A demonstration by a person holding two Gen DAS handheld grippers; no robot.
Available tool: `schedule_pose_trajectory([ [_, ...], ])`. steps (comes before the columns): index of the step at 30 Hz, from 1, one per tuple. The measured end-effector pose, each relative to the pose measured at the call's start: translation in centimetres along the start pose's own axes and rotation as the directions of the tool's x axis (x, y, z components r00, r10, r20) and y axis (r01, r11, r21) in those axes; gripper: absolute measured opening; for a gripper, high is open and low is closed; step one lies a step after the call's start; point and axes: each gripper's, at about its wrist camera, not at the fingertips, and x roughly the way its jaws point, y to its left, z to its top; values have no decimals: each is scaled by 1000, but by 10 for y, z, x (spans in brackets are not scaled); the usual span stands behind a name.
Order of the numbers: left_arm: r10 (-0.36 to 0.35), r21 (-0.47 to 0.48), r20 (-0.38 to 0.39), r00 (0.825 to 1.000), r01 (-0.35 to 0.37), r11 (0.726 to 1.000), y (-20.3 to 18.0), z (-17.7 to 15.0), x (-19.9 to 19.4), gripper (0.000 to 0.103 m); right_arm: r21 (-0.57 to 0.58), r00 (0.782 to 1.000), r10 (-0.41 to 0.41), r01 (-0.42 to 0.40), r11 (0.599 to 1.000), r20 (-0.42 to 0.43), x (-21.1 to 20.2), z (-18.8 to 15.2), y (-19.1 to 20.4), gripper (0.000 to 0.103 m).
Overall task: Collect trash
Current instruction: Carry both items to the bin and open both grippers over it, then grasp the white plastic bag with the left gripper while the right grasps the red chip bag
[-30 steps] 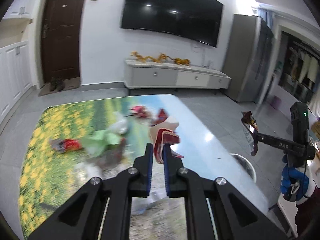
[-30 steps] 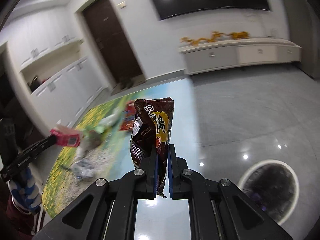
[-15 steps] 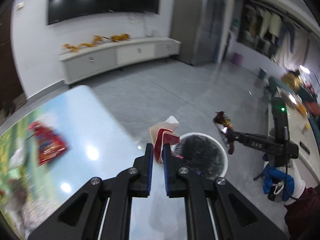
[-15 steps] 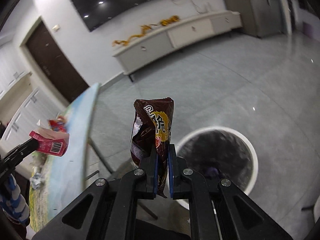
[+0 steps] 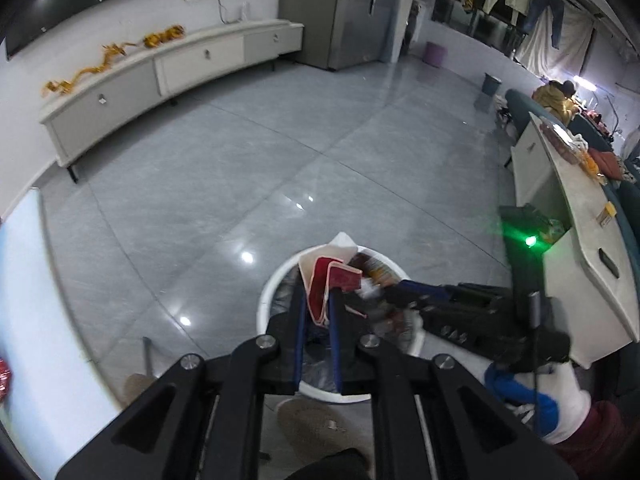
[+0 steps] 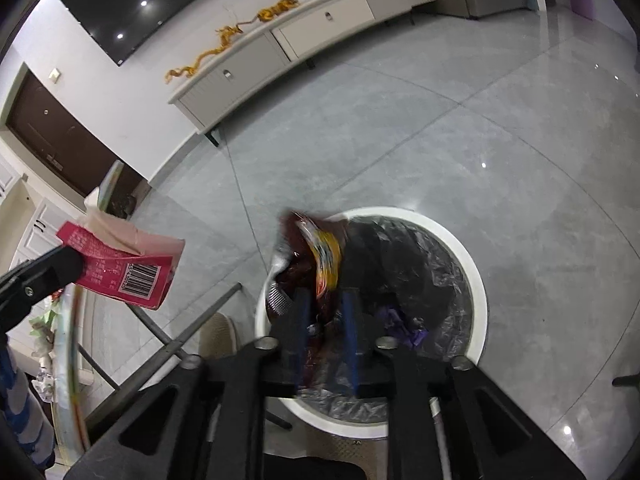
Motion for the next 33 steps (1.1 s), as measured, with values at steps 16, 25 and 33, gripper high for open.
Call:
schedule_pose_trajectory([
  [16, -50, -70, 2, 999, 50, 996, 0, 10, 10, 46, 43, 997, -60, 59, 997, 41, -22, 1, -20, 42],
  [25, 45, -104, 142, 989, -30, 994, 12, -8, -50, 46, -23, 991, -55, 58, 998, 123, -62, 4, 11, 43],
  [33, 108, -104, 179, 978, -90, 991, 35, -45, -111, 46, -113, 983, -11, 32, 993, 183, -97, 2, 60, 43],
])
